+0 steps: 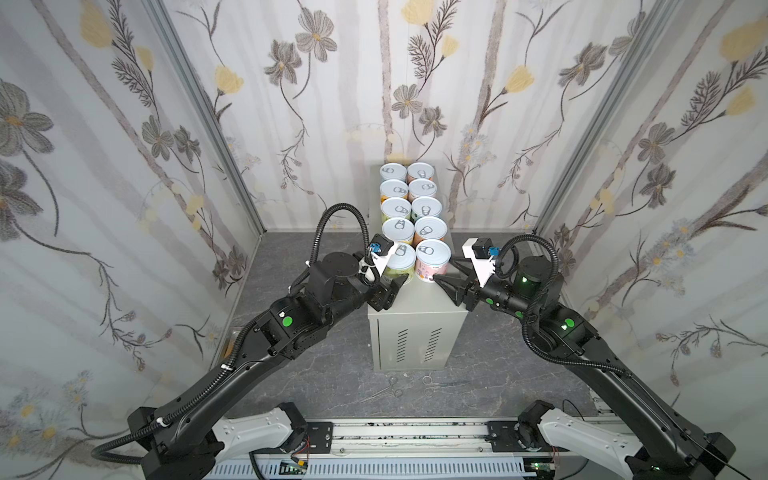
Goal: Place and organize the canned foods onto the counter
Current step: 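Press the green-label and pink-label cans together with both grippers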
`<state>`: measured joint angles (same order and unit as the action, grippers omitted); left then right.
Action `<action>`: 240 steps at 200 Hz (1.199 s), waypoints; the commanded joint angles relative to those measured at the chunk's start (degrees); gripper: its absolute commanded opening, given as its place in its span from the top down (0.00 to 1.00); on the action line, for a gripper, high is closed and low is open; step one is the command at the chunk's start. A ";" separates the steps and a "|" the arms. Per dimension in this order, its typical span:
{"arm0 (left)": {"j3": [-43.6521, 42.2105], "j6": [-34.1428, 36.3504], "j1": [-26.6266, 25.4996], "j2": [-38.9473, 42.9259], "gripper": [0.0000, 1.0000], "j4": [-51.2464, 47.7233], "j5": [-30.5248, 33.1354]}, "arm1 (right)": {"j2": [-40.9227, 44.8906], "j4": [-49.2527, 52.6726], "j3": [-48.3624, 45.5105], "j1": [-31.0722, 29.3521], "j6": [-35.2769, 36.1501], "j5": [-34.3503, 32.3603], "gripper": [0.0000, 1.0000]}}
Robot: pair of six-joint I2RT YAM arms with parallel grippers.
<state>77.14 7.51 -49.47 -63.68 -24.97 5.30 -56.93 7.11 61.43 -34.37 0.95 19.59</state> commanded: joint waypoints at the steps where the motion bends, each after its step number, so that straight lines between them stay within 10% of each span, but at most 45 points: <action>1: 0.63 0.67 0.17 -0.22 0.26 2.36 -0.11 | 0.01 -1.33 -0.17 0.00 0.54 -0.43 0.35; 240: 0.78 0.75 0.78 -1.01 0.26 2.91 -0.80 | 0.40 -1.84 -0.78 0.02 1.24 -1.21 0.31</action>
<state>77.14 7.53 -48.80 -64.53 -23.88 4.89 -56.73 6.66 60.99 -34.33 1.17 19.14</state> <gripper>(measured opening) 0.741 0.688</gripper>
